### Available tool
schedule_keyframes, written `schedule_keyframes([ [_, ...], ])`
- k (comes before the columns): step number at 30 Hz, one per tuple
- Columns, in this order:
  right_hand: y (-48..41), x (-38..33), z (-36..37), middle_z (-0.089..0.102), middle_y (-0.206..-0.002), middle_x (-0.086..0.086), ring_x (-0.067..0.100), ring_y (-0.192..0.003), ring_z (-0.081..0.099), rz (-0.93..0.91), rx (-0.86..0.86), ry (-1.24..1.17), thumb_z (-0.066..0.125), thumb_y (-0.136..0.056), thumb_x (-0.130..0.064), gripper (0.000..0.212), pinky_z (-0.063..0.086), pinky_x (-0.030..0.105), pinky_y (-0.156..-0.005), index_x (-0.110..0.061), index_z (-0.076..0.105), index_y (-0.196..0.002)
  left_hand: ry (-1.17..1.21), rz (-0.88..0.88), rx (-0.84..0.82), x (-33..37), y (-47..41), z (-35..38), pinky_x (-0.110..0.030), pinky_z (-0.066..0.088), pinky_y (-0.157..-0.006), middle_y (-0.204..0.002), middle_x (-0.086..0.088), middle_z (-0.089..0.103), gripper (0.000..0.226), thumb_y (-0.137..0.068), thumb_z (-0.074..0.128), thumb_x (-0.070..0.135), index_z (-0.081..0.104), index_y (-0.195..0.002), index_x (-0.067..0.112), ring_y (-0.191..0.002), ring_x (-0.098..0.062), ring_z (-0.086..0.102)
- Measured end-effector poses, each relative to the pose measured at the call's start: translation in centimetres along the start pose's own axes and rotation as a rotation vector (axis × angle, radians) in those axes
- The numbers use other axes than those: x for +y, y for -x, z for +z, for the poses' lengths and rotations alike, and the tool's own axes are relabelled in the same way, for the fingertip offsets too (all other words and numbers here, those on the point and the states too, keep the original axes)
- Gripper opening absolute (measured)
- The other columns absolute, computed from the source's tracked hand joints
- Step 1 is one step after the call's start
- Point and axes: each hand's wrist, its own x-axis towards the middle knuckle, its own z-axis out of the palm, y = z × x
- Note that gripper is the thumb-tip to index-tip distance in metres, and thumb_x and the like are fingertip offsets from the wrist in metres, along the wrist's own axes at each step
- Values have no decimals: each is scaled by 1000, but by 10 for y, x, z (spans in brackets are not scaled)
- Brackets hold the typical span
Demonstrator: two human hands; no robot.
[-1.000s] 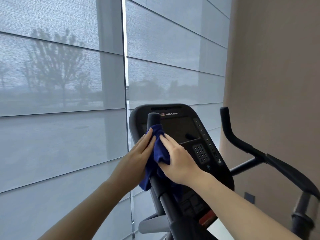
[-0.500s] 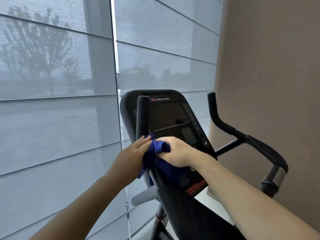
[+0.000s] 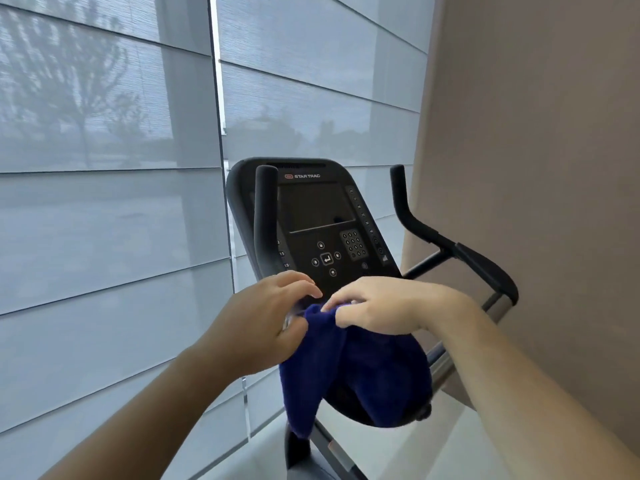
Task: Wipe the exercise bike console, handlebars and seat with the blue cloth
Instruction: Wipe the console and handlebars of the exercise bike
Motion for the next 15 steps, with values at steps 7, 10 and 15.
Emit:
schedule_keyframes([
  [7, 2, 9, 91, 53, -131, 2, 30, -118, 49, 191, 512, 302, 18, -90, -61, 65, 30, 58, -101, -21, 26, -140, -40, -73, -101, -2, 3, 44, -23, 44, -87, -132, 11, 52, 37, -97, 31, 25, 42, -132, 26, -114, -10, 51],
  [10, 14, 18, 101, 62, -107, -1, 23, -97, 57, 111, 623, 337, 21, -87, -56, 51, 42, 48, -92, -20, 47, -113, -63, -19, -122, 2, 2, 54, -25, 35, -102, -137, 12, 48, 37, -98, 29, 27, 44, -131, 27, -126, -7, 42],
  [15, 61, 74, 92, 50, -133, -16, 1, -126, 37, 7, 607, 118, 37, -84, -48, 45, 18, 45, -115, -36, 53, -124, -68, 201, -214, 45, 7, 74, -31, 3, -113, -139, 9, 46, 49, -95, 16, 43, 43, -132, 26, -131, -6, 35],
])
